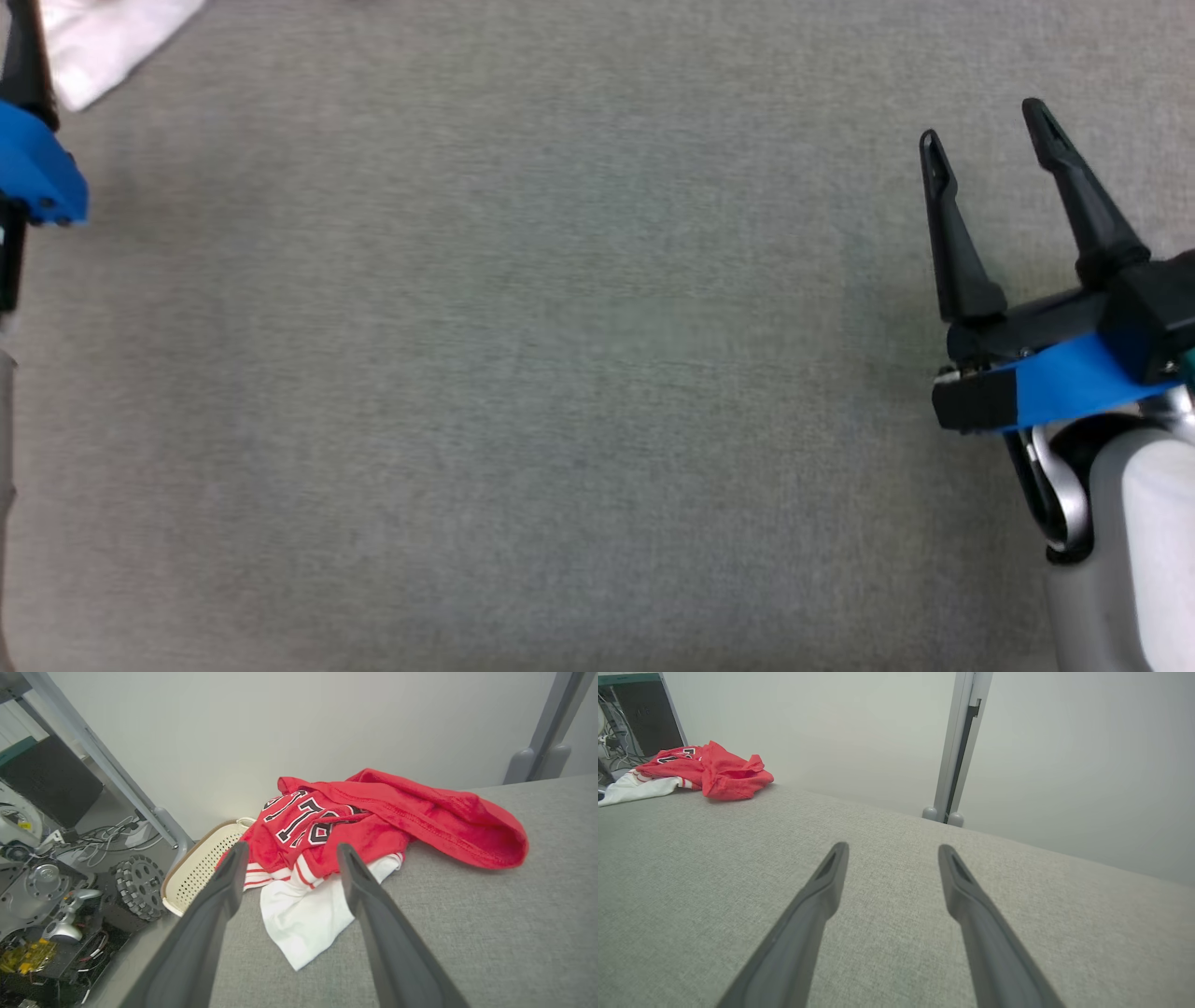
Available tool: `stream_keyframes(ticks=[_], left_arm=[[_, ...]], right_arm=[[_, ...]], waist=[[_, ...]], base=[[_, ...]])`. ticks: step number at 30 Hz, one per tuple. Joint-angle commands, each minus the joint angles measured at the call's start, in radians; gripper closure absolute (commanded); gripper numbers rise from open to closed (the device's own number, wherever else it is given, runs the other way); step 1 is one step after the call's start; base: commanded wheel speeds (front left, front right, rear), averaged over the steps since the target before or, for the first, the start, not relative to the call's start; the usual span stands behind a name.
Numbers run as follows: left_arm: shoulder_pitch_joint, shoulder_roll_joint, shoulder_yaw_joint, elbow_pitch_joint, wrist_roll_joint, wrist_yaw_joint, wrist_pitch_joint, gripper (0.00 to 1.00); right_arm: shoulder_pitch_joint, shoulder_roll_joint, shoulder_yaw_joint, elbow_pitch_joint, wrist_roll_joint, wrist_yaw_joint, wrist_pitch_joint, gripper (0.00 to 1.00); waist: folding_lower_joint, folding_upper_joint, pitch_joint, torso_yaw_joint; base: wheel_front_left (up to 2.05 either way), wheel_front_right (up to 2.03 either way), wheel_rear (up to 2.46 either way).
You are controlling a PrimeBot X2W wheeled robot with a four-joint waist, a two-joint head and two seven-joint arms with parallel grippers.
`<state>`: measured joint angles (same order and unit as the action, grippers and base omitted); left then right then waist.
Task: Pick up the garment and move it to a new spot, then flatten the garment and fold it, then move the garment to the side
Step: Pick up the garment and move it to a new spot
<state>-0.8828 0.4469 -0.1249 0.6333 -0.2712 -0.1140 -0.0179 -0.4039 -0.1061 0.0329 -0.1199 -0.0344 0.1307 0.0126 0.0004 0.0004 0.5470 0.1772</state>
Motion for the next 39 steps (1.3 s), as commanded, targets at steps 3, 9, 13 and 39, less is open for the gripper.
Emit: stream_keyframes(ticks=[3,9,13,39], left_arm=[[-0.098,0.025,-0.009,0.092,-0.007,-0.007,0.068,0.0],[-0.202,0.06,-0.001,0.199,-0.015,0.001,0.126,0.0],[-0.231,0.086,-0.002,0.256,-0.015,0.007,0.144,0.0],[-0.348,0.151,-0.152,0.28,0.09,-0.007,-0.049,1.0]], right_arm=[[-0.029,-0.021,0.014,-0.071,-0.007,0.0,0.024,0.0],[-0.033,-0.024,0.018,-0.159,-0.006,0.0,0.038,0.0],[-0.02,-0.021,0.017,-0.188,-0.008,0.0,0.038,0.0],[0.024,0.039,-0.022,-0.054,0.029,0.0,-0.094,0.0]], waist=[[-0.0004,-0.0004,0.063,-0.043],[-0.0004,-0.0004,0.133,-0.09],[-0.0004,-0.0004,0.15,-0.117],[-0.0004,-0.0004,-0.057,-0.172]], base=[[0.0,0.0,0.0],[0.0,0.0,0.0],[0.0,0.0,0.0],[0.0,0.0,0.0]])
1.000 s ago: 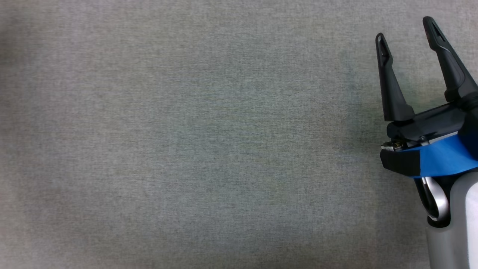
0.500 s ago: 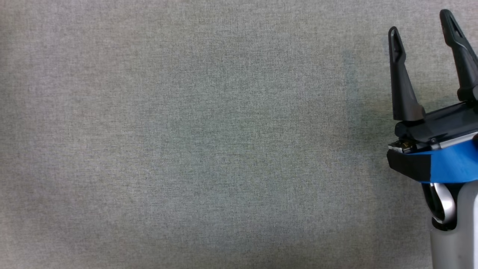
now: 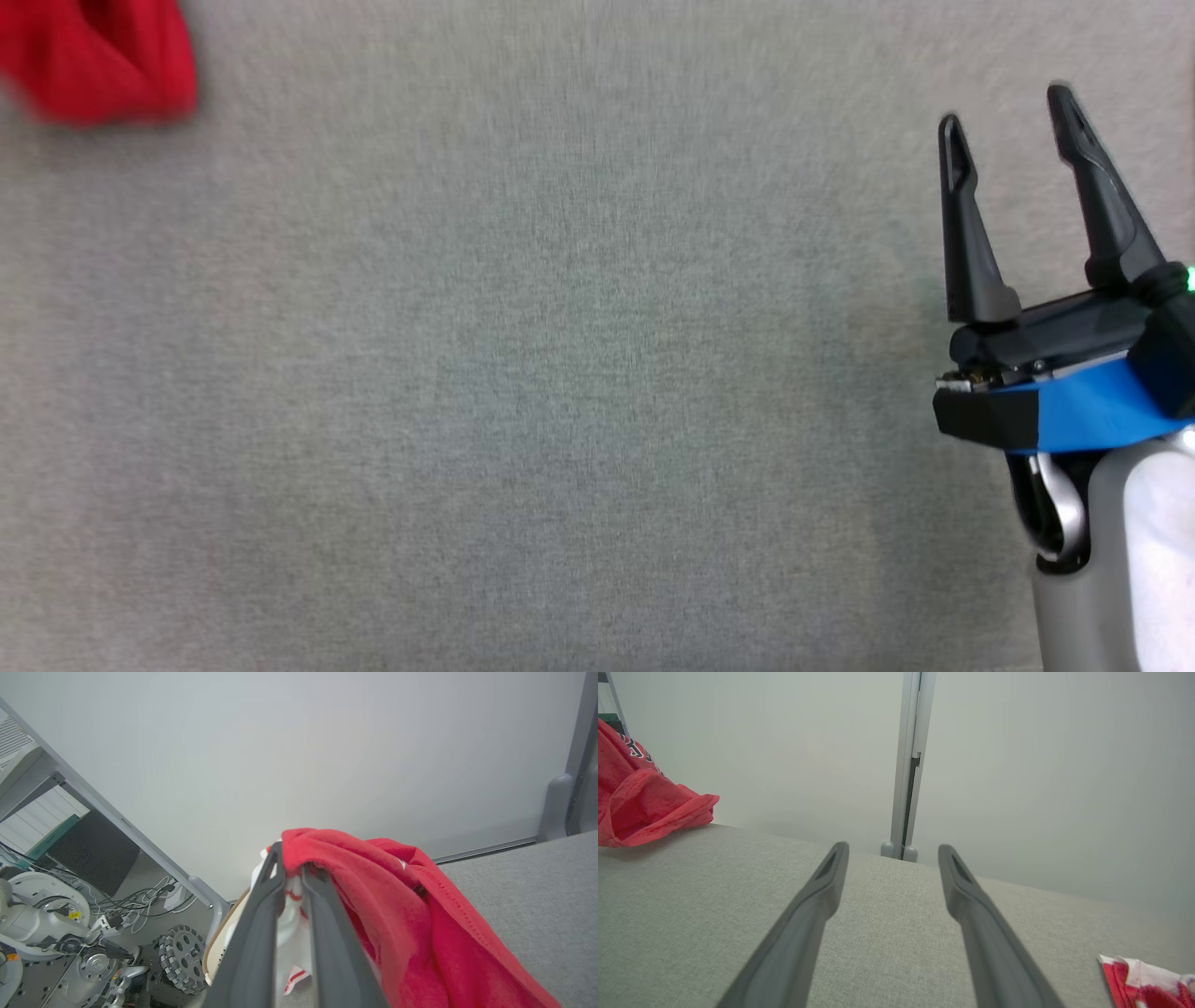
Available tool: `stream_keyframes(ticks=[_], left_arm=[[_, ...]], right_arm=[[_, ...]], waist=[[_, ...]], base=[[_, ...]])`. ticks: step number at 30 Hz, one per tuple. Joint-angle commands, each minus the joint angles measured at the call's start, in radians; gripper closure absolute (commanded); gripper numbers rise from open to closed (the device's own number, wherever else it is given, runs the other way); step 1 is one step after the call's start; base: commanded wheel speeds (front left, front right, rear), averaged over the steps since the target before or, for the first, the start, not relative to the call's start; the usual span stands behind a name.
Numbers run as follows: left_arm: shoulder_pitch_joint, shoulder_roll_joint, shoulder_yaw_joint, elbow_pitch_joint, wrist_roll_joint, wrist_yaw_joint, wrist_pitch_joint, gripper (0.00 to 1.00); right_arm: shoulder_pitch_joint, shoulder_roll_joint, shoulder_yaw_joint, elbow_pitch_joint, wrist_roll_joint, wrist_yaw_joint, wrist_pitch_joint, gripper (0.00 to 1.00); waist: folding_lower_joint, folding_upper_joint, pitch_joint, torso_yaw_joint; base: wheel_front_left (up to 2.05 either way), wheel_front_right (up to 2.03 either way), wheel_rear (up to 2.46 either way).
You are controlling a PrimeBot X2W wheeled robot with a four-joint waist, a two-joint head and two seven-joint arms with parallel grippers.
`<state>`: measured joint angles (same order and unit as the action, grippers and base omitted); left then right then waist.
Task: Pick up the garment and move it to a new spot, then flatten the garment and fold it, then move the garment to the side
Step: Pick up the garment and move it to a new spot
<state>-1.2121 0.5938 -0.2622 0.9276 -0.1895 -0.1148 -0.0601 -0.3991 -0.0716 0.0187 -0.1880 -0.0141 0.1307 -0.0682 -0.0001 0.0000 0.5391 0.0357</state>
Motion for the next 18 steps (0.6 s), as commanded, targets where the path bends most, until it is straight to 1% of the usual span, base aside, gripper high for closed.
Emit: stream_keyframes(ticks=[1,5,7,12,15,17,18], left_arm=[[-0.027,0.001,-0.033,-0.028,0.014,-0.009,-0.011,1.0],[-0.058,-0.013,-0.115,-0.09,0.023,-0.016,-0.022,1.0],[-0.064,-0.028,-0.186,-0.131,0.005,-0.018,-0.013,1.0],[-0.088,-0.044,-0.352,-0.255,-0.089,-0.015,0.02,1.0],[-0.097,-0.058,-0.445,-0.336,-0.154,-0.015,0.052,1.0],[-0.108,-0.063,-0.49,-0.389,-0.197,-0.015,0.073,1.0],[-0.108,-0.063,-0.49,-0.389,-0.197,-0.015,0.073,1.0]], right_arm=[[0.027,0.008,-0.012,0.03,0.012,0.0,-0.022,0.0],[0.064,0.017,-0.033,0.086,0.028,0.0,-0.054,0.0],[0.087,0.019,-0.046,0.109,0.037,0.0,-0.067,0.0],[0.149,0.021,-0.081,0.153,0.068,0.0,-0.091,0.0],[0.18,0.021,-0.098,0.165,0.092,0.0,-0.102,0.0],[0.196,0.021,-0.105,0.171,0.105,0.0,-0.108,0.0],[0.196,0.021,-0.105,0.171,0.105,0.0,-0.108,0.0]], waist=[[0.0001,0.0,-0.074,-0.034],[0.0001,0.0,-0.173,-0.052],[0.0001,0.0,-0.218,-0.062],[0.0001,0.0,-0.318,-0.087],[0.0001,0.0,-0.348,-0.103],[0.0001,0.0,-0.361,-0.115],[0.0001,0.0,-0.361,-0.115]], base=[[0.0,0.0,0.0],[0.0,0.0,0.0],[0.0,0.0,0.0],[0.0,0.0,0.0],[0.0,0.0,0.0],[0.0,0.0,0.0],[0.0,0.0,0.0]])
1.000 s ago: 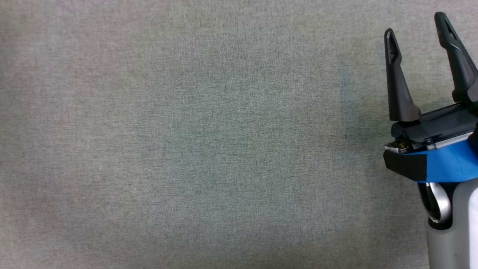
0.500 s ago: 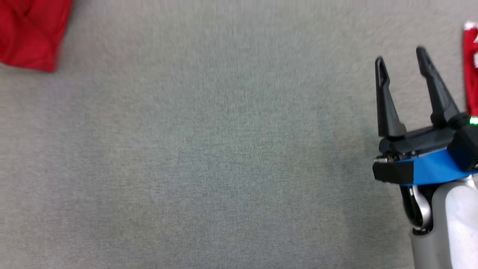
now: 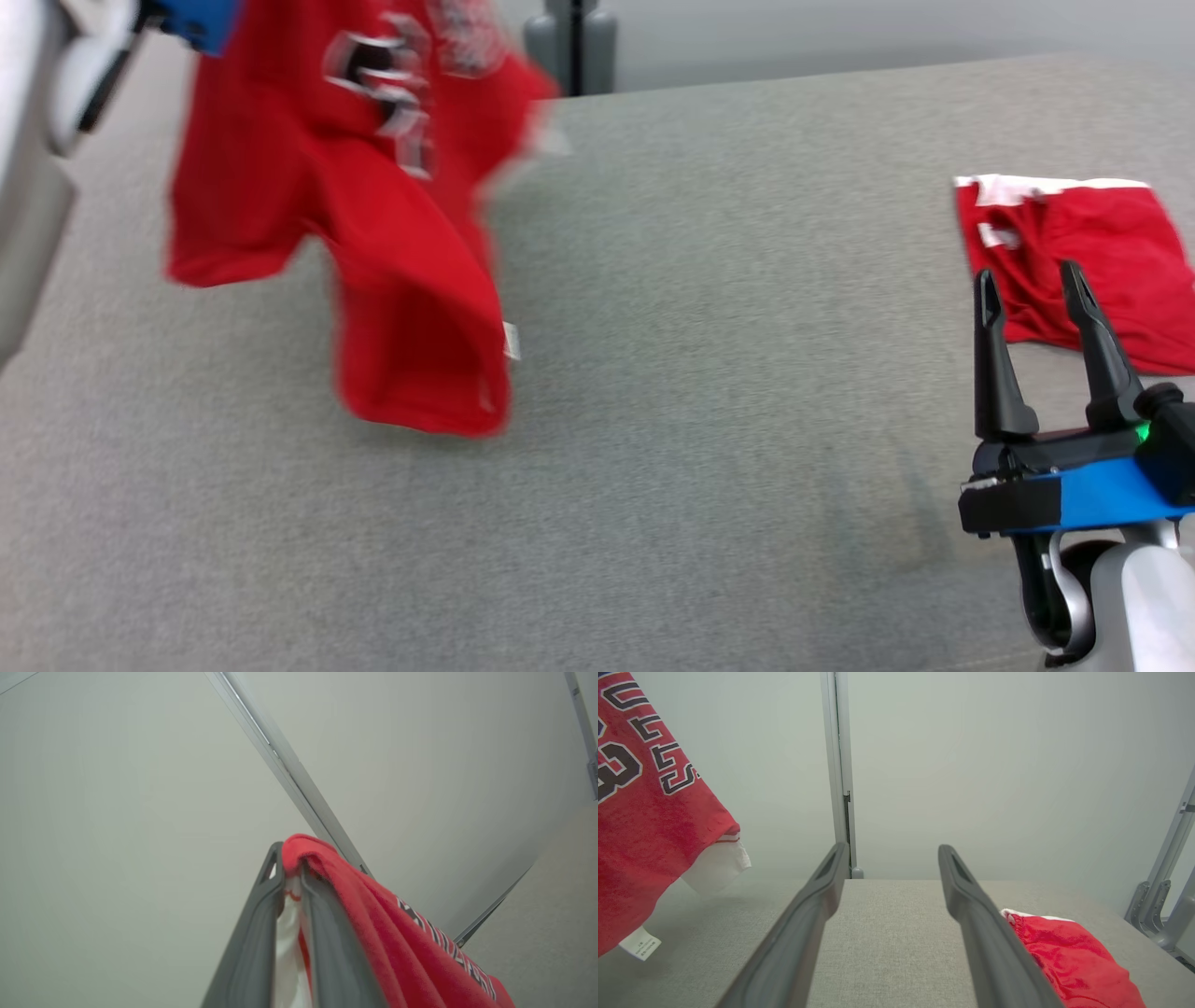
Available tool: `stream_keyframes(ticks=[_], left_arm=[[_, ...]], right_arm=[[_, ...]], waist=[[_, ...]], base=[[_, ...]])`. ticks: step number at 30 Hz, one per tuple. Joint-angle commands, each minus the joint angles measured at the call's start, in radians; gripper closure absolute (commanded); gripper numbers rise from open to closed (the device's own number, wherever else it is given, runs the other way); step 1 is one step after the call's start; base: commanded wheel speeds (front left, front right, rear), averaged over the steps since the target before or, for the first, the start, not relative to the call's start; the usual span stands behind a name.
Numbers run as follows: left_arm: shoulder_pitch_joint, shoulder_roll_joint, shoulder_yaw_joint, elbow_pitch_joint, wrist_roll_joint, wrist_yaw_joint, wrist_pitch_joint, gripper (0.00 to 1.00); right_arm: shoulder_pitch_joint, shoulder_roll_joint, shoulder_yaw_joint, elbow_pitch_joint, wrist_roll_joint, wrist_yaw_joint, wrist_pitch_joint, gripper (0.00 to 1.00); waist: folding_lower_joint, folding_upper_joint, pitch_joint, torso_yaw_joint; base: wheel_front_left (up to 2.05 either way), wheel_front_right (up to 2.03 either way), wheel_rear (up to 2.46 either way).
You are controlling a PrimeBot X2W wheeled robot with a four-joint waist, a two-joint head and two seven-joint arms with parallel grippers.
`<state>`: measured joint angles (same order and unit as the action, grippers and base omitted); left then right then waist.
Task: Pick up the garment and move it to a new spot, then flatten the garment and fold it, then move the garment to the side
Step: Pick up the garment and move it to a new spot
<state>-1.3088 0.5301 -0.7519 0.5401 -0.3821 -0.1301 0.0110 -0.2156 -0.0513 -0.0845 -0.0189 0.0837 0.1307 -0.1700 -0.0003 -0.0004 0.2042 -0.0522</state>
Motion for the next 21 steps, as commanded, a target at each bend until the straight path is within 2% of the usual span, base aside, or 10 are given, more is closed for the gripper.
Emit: stream_keyframes(ticks=[1,5,11,16,21], left_arm=[[-0.016,-0.005,-0.018,-0.025,-0.024,0.0,0.012,1.0],[-0.027,-0.044,-0.048,-0.091,-0.073,0.0,0.033,1.0],[0.003,-0.135,-0.06,-0.133,-0.118,0.015,0.043,1.0],[0.078,-0.155,-0.074,-0.075,-0.14,0.037,0.035,1.0],[0.184,-0.139,-0.083,0.048,-0.154,0.06,-0.014,1.0]], right_arm=[[0.019,0.001,-0.004,0.005,0.013,0.0,-0.01,0.0],[0.031,0.001,0.0,0.021,0.034,0.0,-0.024,0.0],[0.027,0.001,0.007,0.046,0.055,0.0,-0.046,0.0],[0.023,0.001,0.019,0.066,0.072,0.0,-0.06,0.0],[0.001,0.001,0.034,0.083,0.082,0.0,-0.07,0.0]], waist=[[0.0003,0.0004,-0.03,-0.033],[0.0003,0.0004,-0.037,-0.058],[0.0003,0.0004,-0.034,-0.089],[0.0003,0.0004,-0.02,-0.111],[0.0003,0.0004,0.013,-0.131]], base=[[0.0,0.0,0.0],[0.0,0.0,0.0],[0.0,0.0,0.0],[0.0,0.0,0.0],[0.0,0.0,0.0]])
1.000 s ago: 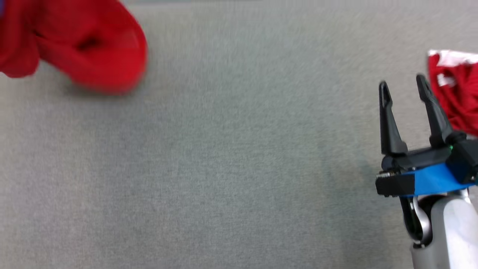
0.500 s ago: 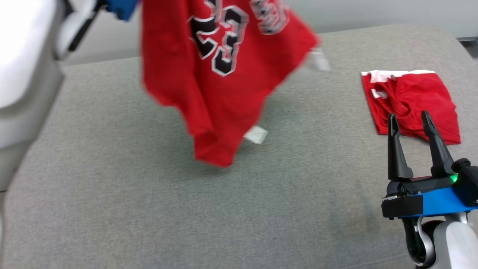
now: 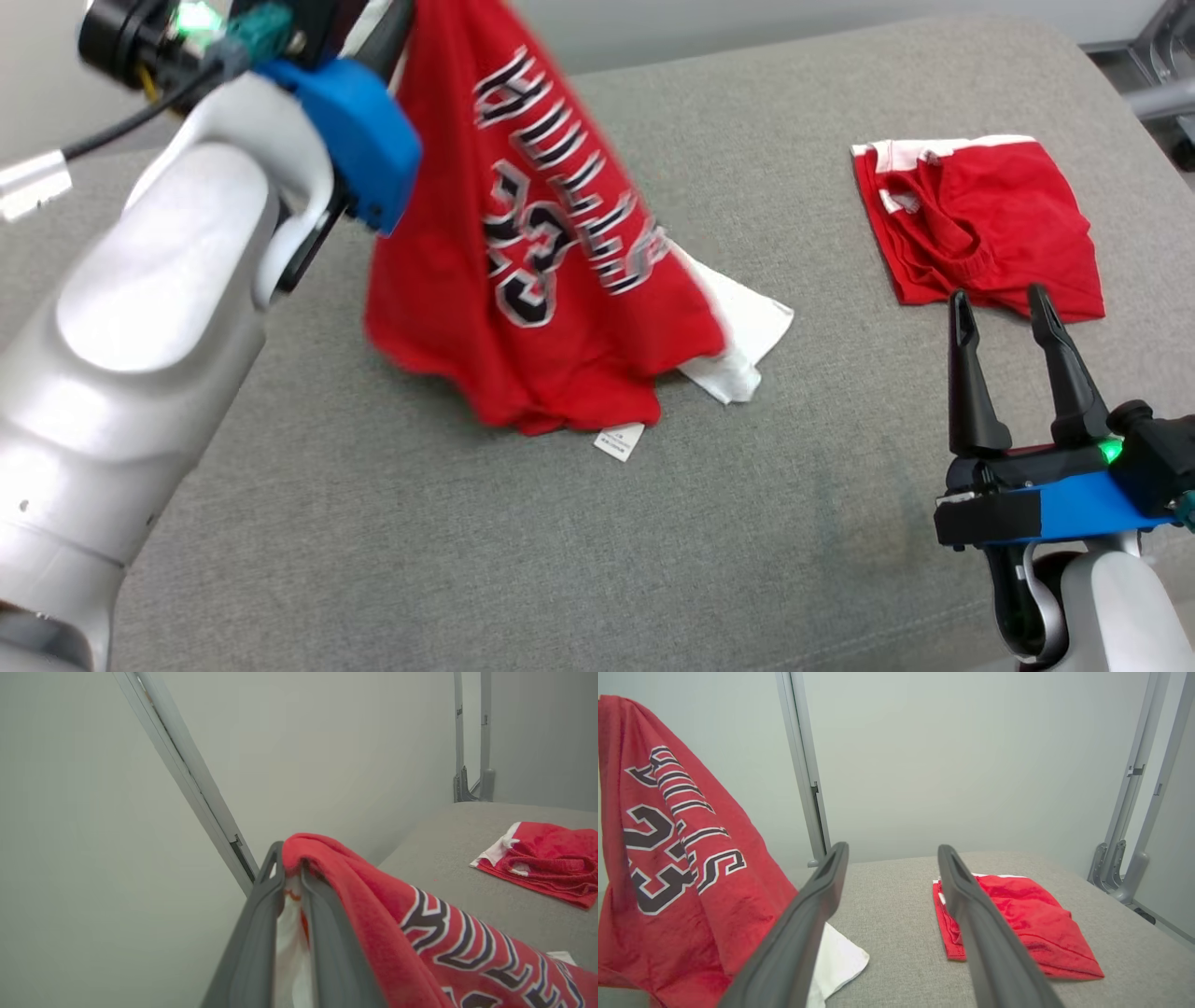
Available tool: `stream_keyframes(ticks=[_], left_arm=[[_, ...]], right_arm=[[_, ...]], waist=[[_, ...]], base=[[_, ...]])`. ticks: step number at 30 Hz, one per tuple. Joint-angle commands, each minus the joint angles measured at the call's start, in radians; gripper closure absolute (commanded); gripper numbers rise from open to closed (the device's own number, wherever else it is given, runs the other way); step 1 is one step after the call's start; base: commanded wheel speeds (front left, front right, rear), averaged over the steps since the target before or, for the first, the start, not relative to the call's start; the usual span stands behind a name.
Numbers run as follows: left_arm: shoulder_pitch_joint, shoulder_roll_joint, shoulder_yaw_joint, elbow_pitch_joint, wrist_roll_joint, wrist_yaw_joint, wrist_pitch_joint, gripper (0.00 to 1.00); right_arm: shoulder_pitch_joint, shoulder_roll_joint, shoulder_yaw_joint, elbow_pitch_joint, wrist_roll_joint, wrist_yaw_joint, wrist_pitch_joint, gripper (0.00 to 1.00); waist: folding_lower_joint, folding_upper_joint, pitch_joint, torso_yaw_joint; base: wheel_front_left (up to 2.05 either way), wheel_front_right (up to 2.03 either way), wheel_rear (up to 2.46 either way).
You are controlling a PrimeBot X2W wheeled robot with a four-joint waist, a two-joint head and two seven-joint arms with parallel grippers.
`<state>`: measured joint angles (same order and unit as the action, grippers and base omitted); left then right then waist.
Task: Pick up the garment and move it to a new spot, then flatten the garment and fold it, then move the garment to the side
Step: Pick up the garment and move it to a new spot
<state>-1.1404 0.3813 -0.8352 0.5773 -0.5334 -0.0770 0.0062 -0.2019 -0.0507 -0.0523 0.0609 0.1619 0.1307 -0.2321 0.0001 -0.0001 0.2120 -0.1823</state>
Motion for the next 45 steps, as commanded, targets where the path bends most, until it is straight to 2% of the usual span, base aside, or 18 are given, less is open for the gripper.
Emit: stream_keyframes(ticks=[1,7,14,16,17,18,23,27,35,39,45], left_arm=[[0.032,0.014,0.001,0.035,-0.002,0.01,-0.025,1.0],[0.083,0.027,0.021,0.179,-0.001,0.036,-0.16,1.0],[0.034,0.007,0.033,0.286,0.031,0.058,-0.259,1.0],[0.025,-0.001,0.036,0.304,0.04,0.059,-0.267,0.7],[0.025,-0.008,0.037,0.317,0.038,0.052,-0.269,0.49],[0.029,-0.019,0.037,0.338,0.032,0.045,-0.269,0.0],[0.044,-0.068,0.007,0.445,0.019,0.001,-0.225,0.0],[0.055,-0.082,0.007,0.493,-0.003,-0.021,-0.227,0.0],[0.143,-0.104,0.073,0.458,-0.081,-0.036,-0.268,0.0],[0.262,-0.118,0.141,0.359,-0.112,-0.005,-0.272,0.0],[0.524,-0.128,0.261,0.141,-0.097,0.085,-0.272,0.0]], right_arm=[[-0.019,0.0,0.005,0.005,0.006,0.0,-0.008,0.0],[-0.053,0.0,0.035,0.019,0.012,0.0,-0.017,0.0],[-0.091,0.0,0.07,0.043,0.019,0.0,-0.02,0.0],[-0.1,0.0,0.082,0.05,0.02,0.0,-0.023,0.0],[-0.103,0.0,0.087,0.054,0.022,0.0,-0.023,0.0],[-0.107,0.0,0.091,0.059,0.023,0.0,-0.024,0.0],[-0.111,0.0,0.103,0.079,0.024,0.0,-0.026,0.0],[-0.094,0.0,0.099,0.09,0.019,0.0,-0.028,0.0],[-0.047,0.0,0.071,0.11,-0.002,0.0,-0.026,0.0],[-0.007,0.0,0.053,0.12,-0.015,0.0,-0.02,0.0],[0.056,0.0,0.021,0.141,-0.038,0.0,-0.02,0.0]], waist=[[-0.0001,0.0001,0.014,-0.006],[-0.0001,0.0001,0.072,-0.042],[-0.0001,0.0001,0.124,-0.076],[-0.0001,0.0001,0.131,-0.083],[-0.0001,0.0001,0.134,-0.085],[-0.0001,0.0001,0.135,-0.086],[-0.0001,0.0001,0.121,-0.08],[-0.0001,0.0001,0.094,-0.06],[-0.0001,0.0001,-0.009,0.014],[-0.0001,0.0001,-0.072,0.058],[-0.0001,0.0001,-0.139,0.118]], base=[[0.0,0.0,0.0],[0.0,0.0,0.0],[0.0,0.0,0.0],[0.0,0.0,0.0],[0.0,0.0,0.0],[0.0,0.0,0.0],[0.0,0.0,0.0],[0.0,0.0,0.0],[0.0,0.0,0.0],[0.0,0.0,0.0],[0.0,0.0,0.0]])
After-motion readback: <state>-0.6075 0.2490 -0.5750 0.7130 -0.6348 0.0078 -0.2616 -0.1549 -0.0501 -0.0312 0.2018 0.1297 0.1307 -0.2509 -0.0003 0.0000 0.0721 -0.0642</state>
